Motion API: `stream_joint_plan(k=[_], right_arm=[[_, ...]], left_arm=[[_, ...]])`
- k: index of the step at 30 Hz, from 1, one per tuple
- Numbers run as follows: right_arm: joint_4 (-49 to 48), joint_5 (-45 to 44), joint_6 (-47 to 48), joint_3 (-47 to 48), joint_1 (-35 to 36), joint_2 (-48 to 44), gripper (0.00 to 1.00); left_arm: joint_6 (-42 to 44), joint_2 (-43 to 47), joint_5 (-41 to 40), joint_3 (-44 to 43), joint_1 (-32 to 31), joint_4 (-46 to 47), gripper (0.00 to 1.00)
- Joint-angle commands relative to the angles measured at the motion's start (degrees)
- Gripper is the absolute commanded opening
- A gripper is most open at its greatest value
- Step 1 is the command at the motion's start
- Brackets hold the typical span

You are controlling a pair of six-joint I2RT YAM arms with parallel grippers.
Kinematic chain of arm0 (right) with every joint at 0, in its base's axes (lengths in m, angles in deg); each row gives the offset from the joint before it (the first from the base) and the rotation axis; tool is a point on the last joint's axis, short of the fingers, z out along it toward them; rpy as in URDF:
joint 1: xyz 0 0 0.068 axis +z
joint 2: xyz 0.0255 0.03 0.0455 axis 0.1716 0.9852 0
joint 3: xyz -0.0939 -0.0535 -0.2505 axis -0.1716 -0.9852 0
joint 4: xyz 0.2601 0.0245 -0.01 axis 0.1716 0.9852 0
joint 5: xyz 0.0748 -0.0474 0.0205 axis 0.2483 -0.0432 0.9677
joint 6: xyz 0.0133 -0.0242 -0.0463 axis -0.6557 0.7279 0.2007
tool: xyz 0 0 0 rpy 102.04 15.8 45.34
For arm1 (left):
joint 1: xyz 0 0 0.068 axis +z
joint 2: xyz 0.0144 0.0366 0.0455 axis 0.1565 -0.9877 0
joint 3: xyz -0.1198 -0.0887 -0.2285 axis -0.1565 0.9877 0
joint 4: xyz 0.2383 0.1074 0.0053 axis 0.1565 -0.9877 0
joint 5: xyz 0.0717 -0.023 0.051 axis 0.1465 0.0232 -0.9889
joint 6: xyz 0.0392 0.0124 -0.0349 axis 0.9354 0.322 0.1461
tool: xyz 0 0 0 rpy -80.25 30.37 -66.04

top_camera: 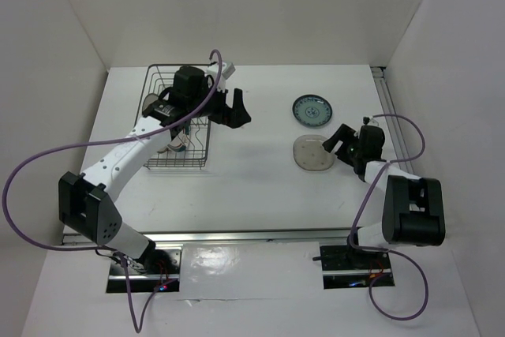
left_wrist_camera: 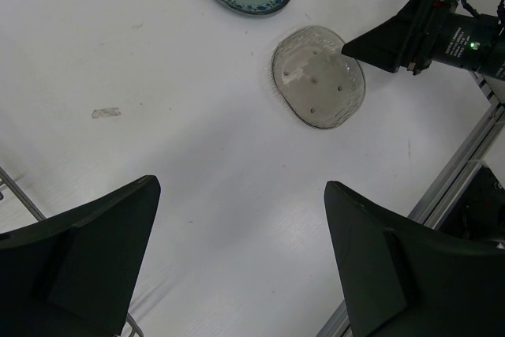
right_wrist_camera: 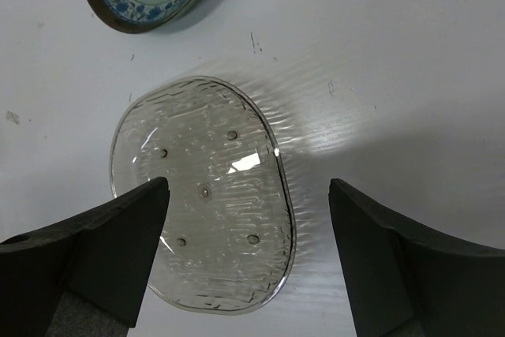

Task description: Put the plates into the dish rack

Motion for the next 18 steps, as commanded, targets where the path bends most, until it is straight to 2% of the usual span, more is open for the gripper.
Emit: stream_joint_plan(k=[1,4,10,18], right_arm=[[-1.7,0.3,0.5,0.0,-0.3,-0.4,0.86],[-1.7,-0.5,0.5,0.0,-0.3,0.2,0.85],[-2.1,0.1,0.0,-0.7,-0.3,1.6,0.73],[-1.6,0.1,0.0,-0.7,-0.3,3.4,0.7]], left_arm=[[-0.6,-0.5,2.0,-1.1,-0.3,2.7,0.99],[-0.6,-1.0,2.0,-1.1,-0.3,2.7,0.99],[-0.6,-1.0,2.0,-1.1,-0.3,2.2,0.99],[-0.6,-1.5,1.5,-1.6,-0.3,1.7,0.99]])
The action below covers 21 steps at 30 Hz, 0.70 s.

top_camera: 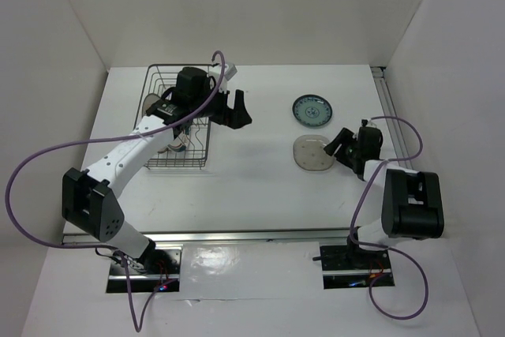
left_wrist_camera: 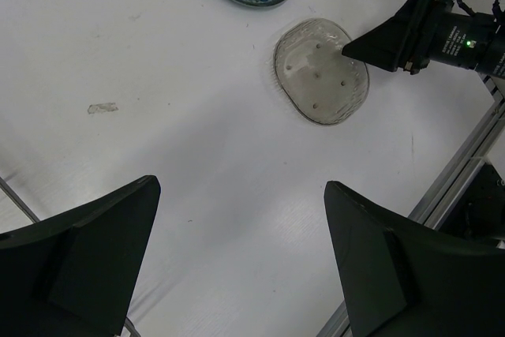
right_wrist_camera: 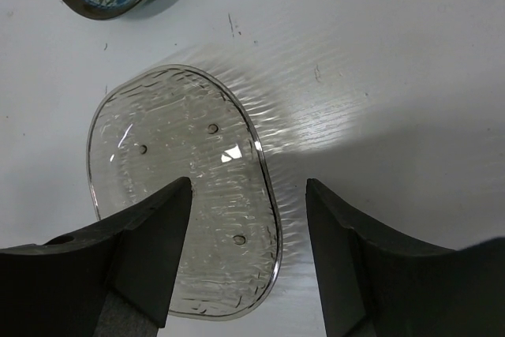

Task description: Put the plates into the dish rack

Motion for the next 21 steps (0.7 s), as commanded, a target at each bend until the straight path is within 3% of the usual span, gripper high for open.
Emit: stream_joint_plan(k=[1,5,10,15,18,21], right_arm=[[-1.5,0.1,0.2,-0.4,-0.3,1.4,0.66],[-2.2,1.2,0.2,-0.4,-0.3,2.5,0.41],[-1.7,1.2,0.8,-0.4,-0.3,3.0,0.3],[-0.6,-0.2,1.3,0.1,-0.3,3.0,0.03],[-0.6,1.4,0.6,0.6,-0.3,3.0,0.0],[-5.1,8.3,0.0,-0.2,-0.3,1.8,0.0]], left_arm=[[-0.6,0.0,0.5,-1.6,-0.3,1.6,0.99],[0.0,0.0,-0.6,-1.6,-0.3,1.6,0.99],[0.0,0.0,-1.8,-1.6,-0.3,1.0,0.99],[0.0,0.0,-2.3,-1.6,-0.3,1.0,0.99],[-0.6,-1.1,-3.8,-2.1,-0.3,0.4,0.99],[-1.9,-1.1,-7.4,-2.1,-0.3,-0.1,0.99]])
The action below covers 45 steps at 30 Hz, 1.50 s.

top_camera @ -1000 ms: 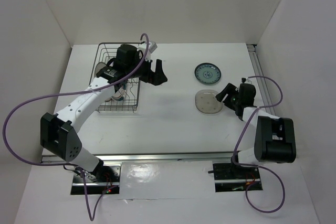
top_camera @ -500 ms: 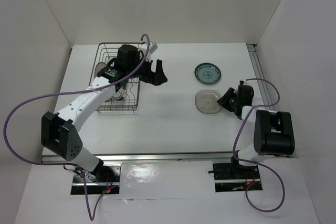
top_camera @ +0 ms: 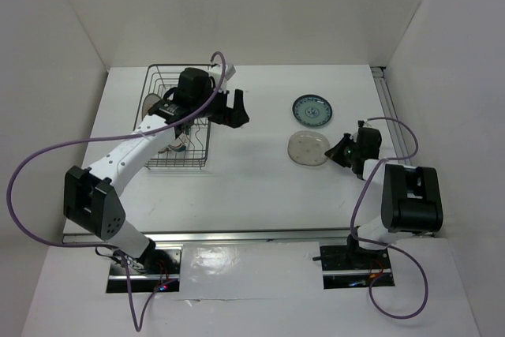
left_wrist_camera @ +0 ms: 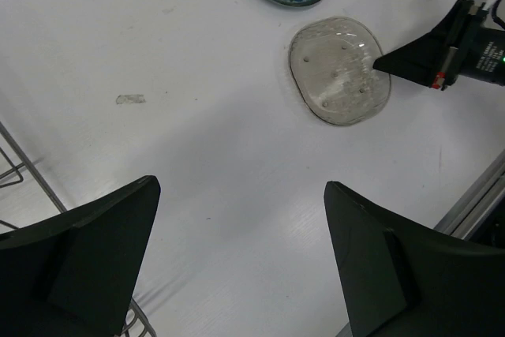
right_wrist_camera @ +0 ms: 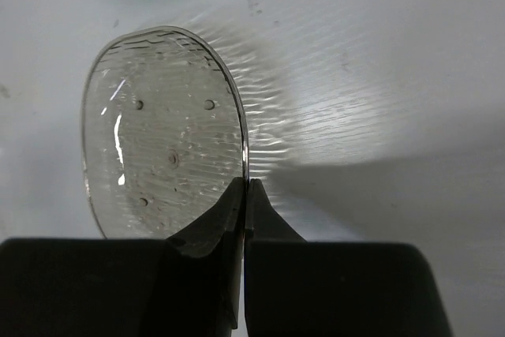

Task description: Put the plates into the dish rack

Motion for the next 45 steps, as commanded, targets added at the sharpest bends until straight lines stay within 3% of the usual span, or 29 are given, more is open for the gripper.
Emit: stream_joint_plan(k=[1,4,8,14,23,27,28,31,34,36,38,39,41,42,44,45], right_arm=[[-5.7,9.2,-0.9,-0.8,-0.3,-0.9,0.0],[-13.6,15.3,-3.0,-2.6,2.2,-3.3,0.0],[-20.1,16.8,-7.1,-4.5,7.5,-6.6,0.0],[-20.1,11.9,-6.5,-0.7,16.3,-7.3,0.0],[-24.8,10.2,-7.7,1.9,20.7,-6.0,0.0],[-24.8,10.2,-7.7,3.0,21.2,-5.5,0.0],[-24.8,10.2,-7.7,3.0,21.2,-5.5,0.0],[-24.8,10.2,-7.7,3.0,21.2,-5.5,0.0],[-24.8,10.2,-7.7,3.0,21.2,-5.5,0.0],[-24.8,10.2,-7.7,3.0,21.2,-5.5,0.0],[-24.8,10.7,-7.7,3.0,21.2,-6.0,0.0],[-24.8,10.7,-7.7,3.0,21.2,-6.0,0.03],[-24.8,10.7,-7.2,3.0,21.2,-6.0,0.32],[-24.8,10.7,-7.2,3.0,21.2,-6.0,0.76],[-22.6,10.1,-6.0,3.0,21.8,-6.0,0.99],[-22.0,9.5,-5.4,3.0,21.8,-6.6,1.0]], left_arm=[[-1.8,-0.5,-4.3,-2.1,-0.3,0.3,0.99],[-3.2,-0.5,-5.7,-1.0,-0.3,1.0,0.99],[-6.6,-2.7,-1.5,-1.0,-0.3,1.7,1.0],[-9.3,-7.6,-0.2,0.4,-1.9,4.9,1.0],[-9.9,-10.2,0.3,-0.2,-2.9,4.9,0.95],[-9.8,-10.7,0.9,-0.2,-2.9,4.9,0.72],[-9.8,-10.7,0.9,-0.2,-2.9,4.9,0.61],[-9.8,-10.7,1.4,-0.2,-2.9,4.9,0.42],[-9.3,-11.3,2.0,-0.7,-2.9,4.9,0.35],[-9.3,-11.3,2.0,-1.3,-2.9,4.9,0.14],[-8.7,-11.3,2.0,-1.9,-2.9,4.9,0.02],[-8.7,-11.3,2.5,-1.9,-2.9,4.3,0.0],[-7.3,-10.6,1.4,-3.3,-2.9,3.6,0.0],[-7.3,-10.0,0.3,-3.3,-2.9,2.6,0.0],[-5.2,-7.4,-2.8,-4.8,-2.9,0.4,0.0],[-4.5,-6.4,-6.2,-4.8,-2.9,-0.3,0.0]])
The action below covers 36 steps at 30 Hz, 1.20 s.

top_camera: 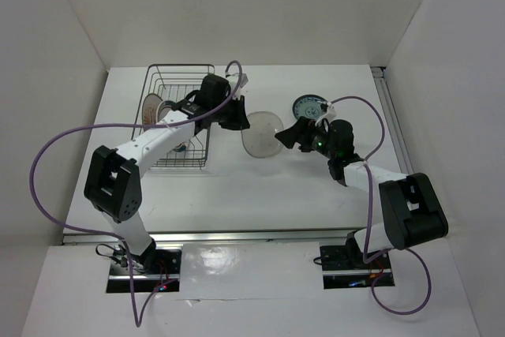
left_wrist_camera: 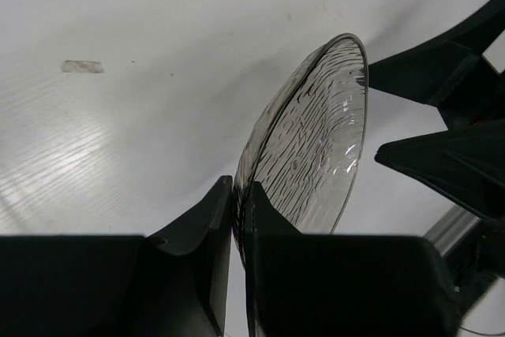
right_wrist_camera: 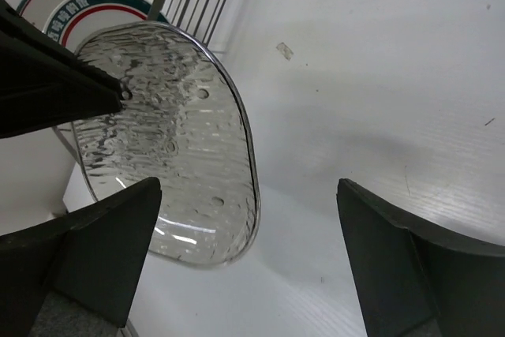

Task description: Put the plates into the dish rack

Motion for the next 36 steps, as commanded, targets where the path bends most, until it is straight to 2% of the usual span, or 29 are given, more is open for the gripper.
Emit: stream_joint_plan(k=[1,8,9,13,20,24,29,36], right_arm=[[-0.6,-1.3,1.9,2.1,0.9,-1.1,1.0],[7.4,-3.7,6.0,3.4,0.9,-4.1,1.0],[8.1,-3.7,6.5,3.4,0.9,-4.1,1.0],[9.8,-3.1,7.0,3.9,0.9,-4.1,1.0],[11.5,-1.5,8.2,3.9,1.4,-4.7,1.0],[12.0,0.3,8.7,4.5,1.4,-4.7,1.0],[14.0,1.0,10.6,5.1,1.9,-4.2,1.0],[12.2,1.7,10.0,4.5,1.9,-4.8,1.0]], left_arm=[[4.4,5.3,-7.1,-3.9,-0.1,-2.3,0.0],[13.4,11.6,-27.6,-8.7,-0.1,-11.4,0.0],[14.5,12.3,-33.2,-9.4,-0.1,-11.9,0.0],[17.8,15.5,-40.3,-8.9,1.6,-12.6,0.0],[14.6,19.0,-33.3,-6.7,17.5,-12.9,0.0],[15.1,19.5,-34.0,-3.9,24.6,-10.6,0.0],[15.0,21.3,-29.9,-1.3,28.4,-8.6,0.0],[14.6,23.4,-28.2,2.9,27.9,-7.6,0.0]])
